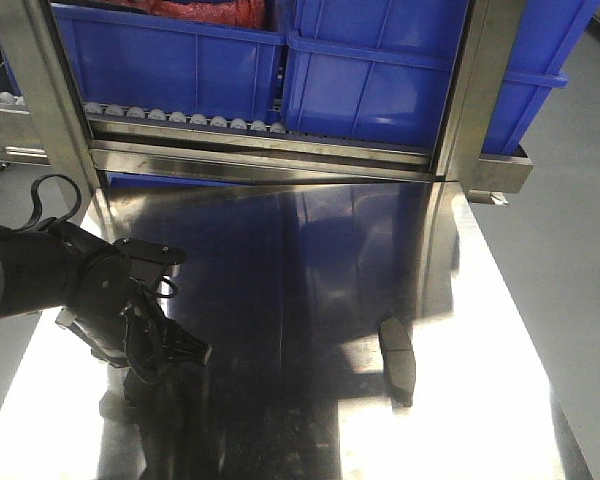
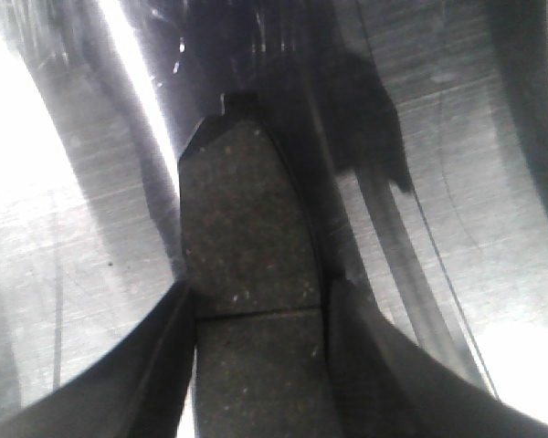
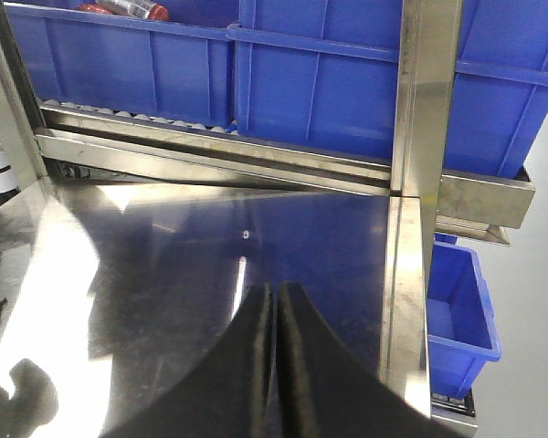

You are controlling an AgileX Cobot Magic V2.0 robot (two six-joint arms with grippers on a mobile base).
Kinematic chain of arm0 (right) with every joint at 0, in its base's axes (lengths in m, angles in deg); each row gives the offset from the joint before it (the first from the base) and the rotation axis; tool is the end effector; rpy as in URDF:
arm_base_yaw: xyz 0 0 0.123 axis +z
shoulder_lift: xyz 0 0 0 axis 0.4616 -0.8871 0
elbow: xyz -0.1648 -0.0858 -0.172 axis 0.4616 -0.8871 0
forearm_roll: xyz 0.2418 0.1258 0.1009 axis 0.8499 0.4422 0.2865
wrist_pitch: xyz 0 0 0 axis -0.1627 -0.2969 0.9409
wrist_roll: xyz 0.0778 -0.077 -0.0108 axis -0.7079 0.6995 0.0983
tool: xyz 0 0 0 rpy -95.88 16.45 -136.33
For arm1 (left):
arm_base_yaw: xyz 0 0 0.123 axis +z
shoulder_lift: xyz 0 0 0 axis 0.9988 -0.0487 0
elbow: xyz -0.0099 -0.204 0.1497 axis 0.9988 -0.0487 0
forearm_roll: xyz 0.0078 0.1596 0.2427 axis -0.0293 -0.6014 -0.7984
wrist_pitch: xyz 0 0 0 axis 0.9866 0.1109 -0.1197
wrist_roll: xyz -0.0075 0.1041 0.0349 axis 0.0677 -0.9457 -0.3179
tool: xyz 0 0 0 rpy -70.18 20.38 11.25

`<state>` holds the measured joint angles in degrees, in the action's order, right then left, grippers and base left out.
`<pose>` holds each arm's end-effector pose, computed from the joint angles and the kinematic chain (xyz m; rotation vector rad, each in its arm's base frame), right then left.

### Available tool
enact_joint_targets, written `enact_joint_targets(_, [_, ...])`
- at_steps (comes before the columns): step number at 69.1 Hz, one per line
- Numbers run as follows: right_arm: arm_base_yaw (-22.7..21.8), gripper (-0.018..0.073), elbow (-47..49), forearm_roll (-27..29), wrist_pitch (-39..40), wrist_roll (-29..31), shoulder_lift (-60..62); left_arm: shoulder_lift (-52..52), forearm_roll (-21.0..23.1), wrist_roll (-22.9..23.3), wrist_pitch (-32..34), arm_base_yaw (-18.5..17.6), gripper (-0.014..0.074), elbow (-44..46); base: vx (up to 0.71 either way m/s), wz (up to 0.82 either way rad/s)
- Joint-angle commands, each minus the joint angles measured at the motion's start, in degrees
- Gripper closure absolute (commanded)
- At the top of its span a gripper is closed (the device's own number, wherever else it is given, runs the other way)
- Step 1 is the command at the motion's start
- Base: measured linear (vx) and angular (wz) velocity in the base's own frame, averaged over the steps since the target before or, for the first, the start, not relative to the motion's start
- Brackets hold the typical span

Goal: Move and align brake pads A on conveyor
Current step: 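Lift the brake pad off the steel table with the left gripper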

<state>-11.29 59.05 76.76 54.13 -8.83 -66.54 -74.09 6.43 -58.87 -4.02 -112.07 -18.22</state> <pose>0.1536 0.0428 0.2677 -0.1761 1.7670 0.2437 0.3170 -0.1402 0.0835 0.2964 2.9122 -0.0222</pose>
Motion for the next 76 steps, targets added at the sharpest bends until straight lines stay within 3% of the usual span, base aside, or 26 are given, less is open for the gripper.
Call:
enact_joint_targets(1, [-0.24, 0.0567, 1.68, -0.5, 4.21, 0.42, -0.62, 1.5, -0.45, 0.21, 0.9, -0.33, 0.0454, 0.79, 0.0, 0.0])
enact_joint_targets(15, [-0.24, 0.0567, 1.68, -0.5, 4.21, 0.42, -0.62, 4.86, -0.45, 0.16, 3.9, -0.33, 0.0456, 0.47, 0.0, 0.0])
enact_joint_targets(35, [-0.24, 0.0567, 1.68, -0.56, 4.21, 0.42, -0.62, 16.4, -0.93, -0.3, 17.36, -0.33, 0.0456, -9.5, 0.0, 0.0])
enact_joint_targets(76, [-0.24, 0.0567, 1.68, -0.56, 4.21, 0.42, -0.62, 60.01, -0.97, -5.81, 27.47, -0.33, 0.0456, -31.53, 0.0, 0.0])
